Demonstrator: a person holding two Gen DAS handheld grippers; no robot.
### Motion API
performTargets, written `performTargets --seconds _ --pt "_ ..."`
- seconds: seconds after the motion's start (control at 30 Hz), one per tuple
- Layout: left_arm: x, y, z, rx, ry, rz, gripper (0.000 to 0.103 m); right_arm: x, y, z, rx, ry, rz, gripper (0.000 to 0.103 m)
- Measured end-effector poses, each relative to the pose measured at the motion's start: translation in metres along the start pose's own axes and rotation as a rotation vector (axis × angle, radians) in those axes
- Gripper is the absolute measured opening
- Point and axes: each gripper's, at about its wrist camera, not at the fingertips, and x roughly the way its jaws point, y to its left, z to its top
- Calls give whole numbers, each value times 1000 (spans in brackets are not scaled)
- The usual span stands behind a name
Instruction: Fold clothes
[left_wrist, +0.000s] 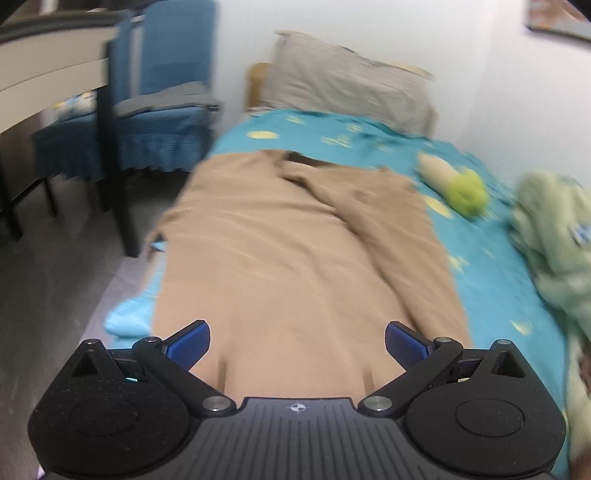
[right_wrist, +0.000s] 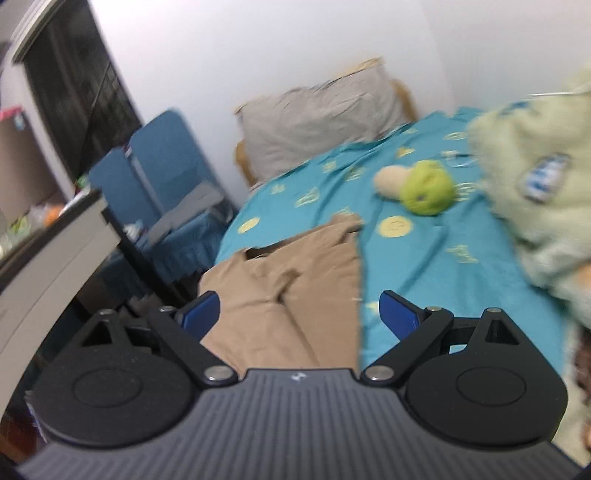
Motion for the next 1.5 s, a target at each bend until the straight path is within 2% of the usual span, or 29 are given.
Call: performTargets --seconds 0.07,0.13,0.23,0.3,0.37,0.47,0.57,0.6,0.63,0.7,0.87,0.97,1.07,1.13,1.27,1.33,1.47,1.5 --pt "-7 -21 -9 37 28 -48 98 -19 -18 -4 26 -30 -60 95" --pt "-13 -41 -17 35 82 -127 95 -29 -32 -4 42 -67 -97 95" --pt "-19 -70 -29 17 159 -227 89 -28 -50 2 71 -99 -122 95" --pt "-22 -90 -38 27 181 -279 88 -24 -60 3 104 -94 -115 95" --pt "-20 -112 -50 57 198 -321 84 -19 -67 3 133 -81 -102 95" --pt "-8 -136 -68 112 240 -328 68 -16 -76 3 148 -58 -77 95" --pt "3 -142 -77 125 271 -337 53 -14 -82 4 153 -50 -76 95" --pt "6 -142 -80 128 274 -345 43 -13 -84 4 161 -48 -76 95" --pt "9 -143 -82 131 278 -350 26 -12 -86 3 169 -46 -76 95" --pt "10 -138 -80 119 282 -360 5 -10 -90 3 185 -42 -77 95" --pt "-12 -113 -65 57 258 -418 3 -5 -92 1 218 -15 -62 95" --pt "-32 -83 -53 -30 271 -488 2 -3 -87 -2 214 5 -45 95" --pt "-43 -41 -45 -127 299 -502 2 0 -81 -4 206 23 -31 95" --pt "-41 -18 -44 -148 324 -441 2 2 -77 -6 201 36 -23 95" --pt "-20 13 -55 -93 420 -226 2 7 -69 -10 183 62 -18 95" --pt "-9 19 -59 -96 461 -186 3 9 -67 -12 178 74 -18 95" --pt "-8 15 -53 -75 433 -191 5 11 -60 -16 145 91 -30 95" --pt "-10 14 -52 -67 421 -192 11 12 -59 -17 135 94 -34 95"
